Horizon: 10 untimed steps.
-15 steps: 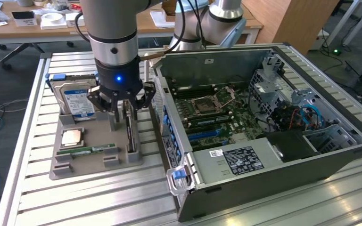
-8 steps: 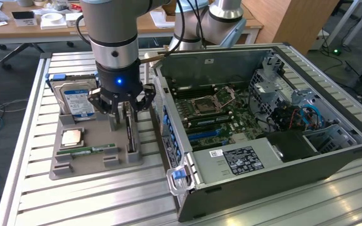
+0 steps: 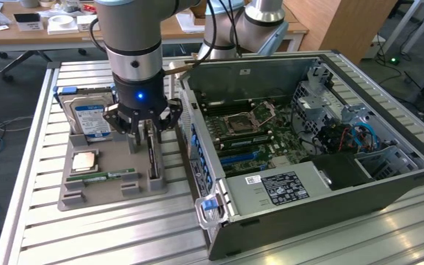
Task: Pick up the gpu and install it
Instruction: 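Pick up the gpu and move the gpu toward the slot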
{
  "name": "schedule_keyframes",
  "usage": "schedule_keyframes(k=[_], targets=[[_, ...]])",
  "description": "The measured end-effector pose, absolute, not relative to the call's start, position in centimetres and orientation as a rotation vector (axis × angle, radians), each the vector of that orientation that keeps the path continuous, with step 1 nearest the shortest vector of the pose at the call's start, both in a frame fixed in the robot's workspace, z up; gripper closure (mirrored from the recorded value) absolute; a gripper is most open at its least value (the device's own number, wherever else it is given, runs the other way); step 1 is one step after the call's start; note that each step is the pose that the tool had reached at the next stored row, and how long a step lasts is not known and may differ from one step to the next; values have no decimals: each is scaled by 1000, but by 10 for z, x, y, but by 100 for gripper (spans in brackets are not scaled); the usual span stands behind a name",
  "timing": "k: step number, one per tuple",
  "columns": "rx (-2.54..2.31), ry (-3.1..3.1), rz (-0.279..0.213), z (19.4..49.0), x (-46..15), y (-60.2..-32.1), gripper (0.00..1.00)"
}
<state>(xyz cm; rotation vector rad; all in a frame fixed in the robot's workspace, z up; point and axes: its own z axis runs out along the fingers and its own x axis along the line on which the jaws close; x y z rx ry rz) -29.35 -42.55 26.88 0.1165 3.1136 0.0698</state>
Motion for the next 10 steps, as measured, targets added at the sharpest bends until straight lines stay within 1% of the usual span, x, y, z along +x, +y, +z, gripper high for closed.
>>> schedule_keyframes(k=[3,4,6,10], targets=[[117,3114,70,267,-292,-425,53],[117,3113,80,266,-292,-425,53],[117,3114,80,258,-292,-426,53],[117,3114,80,257,-292,-424,53]])
